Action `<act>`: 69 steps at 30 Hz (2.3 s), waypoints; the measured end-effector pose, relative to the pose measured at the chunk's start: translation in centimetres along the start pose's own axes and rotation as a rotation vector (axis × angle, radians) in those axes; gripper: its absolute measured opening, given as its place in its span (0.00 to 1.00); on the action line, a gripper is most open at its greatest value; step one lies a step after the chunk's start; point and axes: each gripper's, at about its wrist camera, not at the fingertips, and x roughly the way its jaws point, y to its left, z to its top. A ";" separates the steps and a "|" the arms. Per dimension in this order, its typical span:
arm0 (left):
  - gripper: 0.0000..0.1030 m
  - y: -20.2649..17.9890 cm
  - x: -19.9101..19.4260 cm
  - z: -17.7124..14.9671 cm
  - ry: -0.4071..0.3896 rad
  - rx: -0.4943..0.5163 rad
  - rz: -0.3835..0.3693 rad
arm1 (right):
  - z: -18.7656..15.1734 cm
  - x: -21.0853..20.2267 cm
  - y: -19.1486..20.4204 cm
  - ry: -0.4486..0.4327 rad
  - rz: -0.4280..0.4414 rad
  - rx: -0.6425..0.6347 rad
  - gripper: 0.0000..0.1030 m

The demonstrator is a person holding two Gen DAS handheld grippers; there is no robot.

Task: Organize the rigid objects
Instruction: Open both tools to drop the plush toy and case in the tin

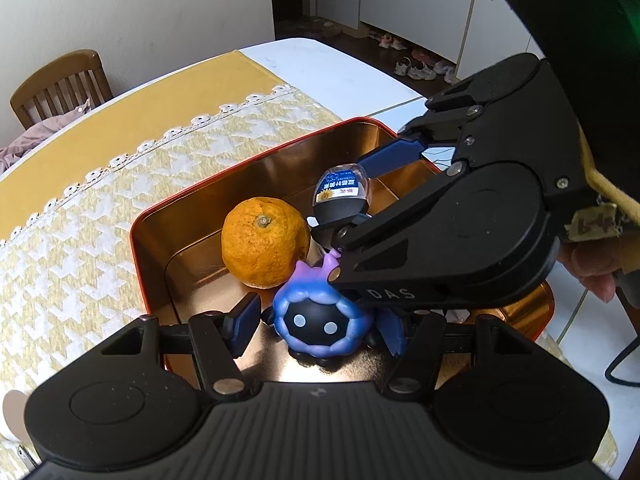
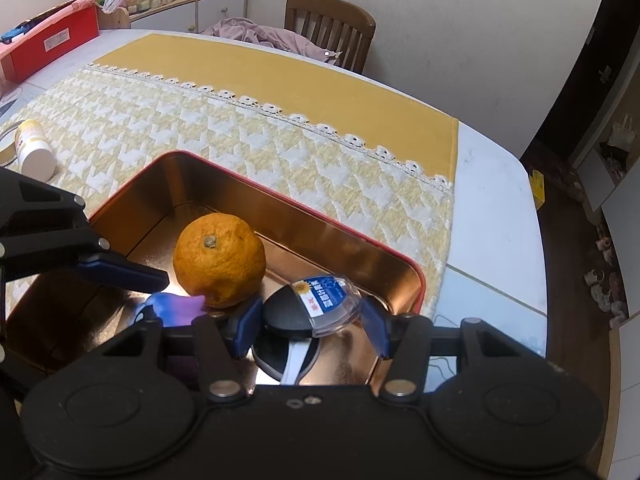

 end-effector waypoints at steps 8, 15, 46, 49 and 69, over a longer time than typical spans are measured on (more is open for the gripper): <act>0.60 0.6 -0.2 0.0 -0.010 -0.022 -0.011 | -0.4 -1.4 -0.4 -0.023 0.016 0.062 0.56; 0.60 1.3 -1.8 -0.3 -0.052 -0.044 -0.039 | -0.9 -3.4 -0.6 -0.059 0.041 0.133 0.59; 0.79 6.9 -13.6 -6.5 -0.280 -0.087 -0.031 | -1.7 -13.5 5.4 -0.250 0.034 0.344 1.00; 0.80 8.3 -14.9 -7.7 -0.306 -0.095 -0.021 | -1.4 -13.8 6.9 -0.260 0.042 0.354 1.00; 0.82 20.4 -19.4 -17.7 -0.296 -0.150 0.074 | 0.8 -11.4 19.5 -0.226 0.074 0.365 1.00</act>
